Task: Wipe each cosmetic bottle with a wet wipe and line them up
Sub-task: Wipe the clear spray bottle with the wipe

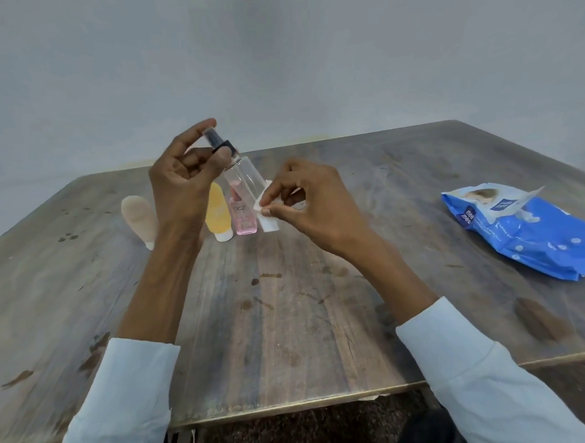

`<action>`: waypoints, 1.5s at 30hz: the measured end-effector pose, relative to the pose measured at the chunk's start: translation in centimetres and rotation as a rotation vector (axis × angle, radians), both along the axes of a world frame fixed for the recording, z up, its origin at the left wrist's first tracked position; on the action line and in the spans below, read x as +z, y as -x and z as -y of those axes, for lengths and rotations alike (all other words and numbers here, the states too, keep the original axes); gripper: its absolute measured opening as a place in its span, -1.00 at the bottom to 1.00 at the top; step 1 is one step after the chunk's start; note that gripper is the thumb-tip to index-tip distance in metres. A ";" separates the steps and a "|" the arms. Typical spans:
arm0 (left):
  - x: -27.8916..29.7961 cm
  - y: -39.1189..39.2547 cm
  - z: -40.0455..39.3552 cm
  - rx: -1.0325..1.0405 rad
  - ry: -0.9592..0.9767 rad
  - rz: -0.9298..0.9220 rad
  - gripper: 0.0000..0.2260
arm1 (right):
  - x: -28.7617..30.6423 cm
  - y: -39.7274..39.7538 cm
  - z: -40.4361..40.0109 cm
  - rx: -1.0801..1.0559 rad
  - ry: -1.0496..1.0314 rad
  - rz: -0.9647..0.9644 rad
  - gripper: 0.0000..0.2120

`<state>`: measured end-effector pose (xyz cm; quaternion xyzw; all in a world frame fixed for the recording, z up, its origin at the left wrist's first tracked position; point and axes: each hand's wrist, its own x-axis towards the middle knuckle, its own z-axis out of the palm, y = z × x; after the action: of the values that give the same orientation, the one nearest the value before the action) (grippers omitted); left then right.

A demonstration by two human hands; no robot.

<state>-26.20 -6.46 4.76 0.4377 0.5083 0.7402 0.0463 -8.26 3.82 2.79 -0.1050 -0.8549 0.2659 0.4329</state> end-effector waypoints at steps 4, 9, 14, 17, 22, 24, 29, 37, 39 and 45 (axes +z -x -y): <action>-0.2 -0.5 0.0 -0.190 0.123 -0.121 -0.60 | 0.4 0.0 0.8 0.001 -0.025 -0.153 -0.92; -0.5 -0.8 -0.2 -0.338 0.175 -0.143 -0.59 | 0.7 0.0 0.7 -0.055 -0.035 -0.280 -0.92; -0.5 1.2 0.0 -0.309 0.025 0.008 -0.56 | 0.4 -0.2 0.4 0.048 0.065 -0.081 -0.92; -0.6 1.9 0.0 -0.352 -0.006 0.086 -0.58 | 0.3 -0.2 0.5 0.077 0.092 -0.035 -0.92; -1.2 0.2 -0.7 -0.534 0.123 0.090 -0.45 | 0.8 -0.2 0.9 0.008 0.052 -0.215 -0.91; -1.3 -0.1 -0.9 -0.577 0.140 0.088 -0.41 | 0.9 -0.2 0.9 -0.035 0.076 -0.272 -0.91; -1.2 0.5 -0.6 -0.463 0.073 0.096 -0.50 | 0.6 -0.5 0.5 -0.022 0.199 -0.077 -0.92; -1.3 0.4 -0.8 -0.615 0.076 0.185 -0.36 | 1.0 -0.7 0.9 0.030 0.265 -0.126 -0.92; -1.5 -0.2 -1.1 -0.648 0.083 0.206 -0.39 | 1.2 -0.8 0.7 0.029 0.307 -0.242 -0.91; -1.3 1.2 -1.0 -0.543 -0.019 0.253 -0.51 | 0.6 -0.7 -0.2 0.070 0.480 -0.051 -0.90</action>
<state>-27.38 -5.51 3.42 0.4623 0.3560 0.7540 0.3017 -7.54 3.99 3.43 -0.1685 -0.7592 0.4788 0.4073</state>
